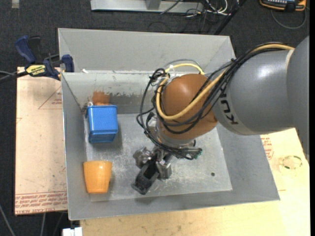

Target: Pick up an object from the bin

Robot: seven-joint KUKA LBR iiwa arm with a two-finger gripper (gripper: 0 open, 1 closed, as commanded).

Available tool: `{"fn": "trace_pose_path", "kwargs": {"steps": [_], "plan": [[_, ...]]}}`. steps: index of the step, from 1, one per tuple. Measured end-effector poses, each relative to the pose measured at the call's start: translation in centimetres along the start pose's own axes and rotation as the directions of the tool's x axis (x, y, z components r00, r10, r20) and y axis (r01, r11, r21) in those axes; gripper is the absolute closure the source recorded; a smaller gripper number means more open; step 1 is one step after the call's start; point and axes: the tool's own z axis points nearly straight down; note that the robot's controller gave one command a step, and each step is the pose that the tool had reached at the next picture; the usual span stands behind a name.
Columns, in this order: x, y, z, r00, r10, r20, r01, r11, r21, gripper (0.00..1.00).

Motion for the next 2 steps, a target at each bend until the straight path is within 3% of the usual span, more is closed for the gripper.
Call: {"fn": "trace_pose_path", "kwargs": {"steps": [2], "plan": [[0.00, 0.03, -1.45, 1.000, 0.001, -0.001, -0.001, 1.000, -0.001, 1.00]]}}
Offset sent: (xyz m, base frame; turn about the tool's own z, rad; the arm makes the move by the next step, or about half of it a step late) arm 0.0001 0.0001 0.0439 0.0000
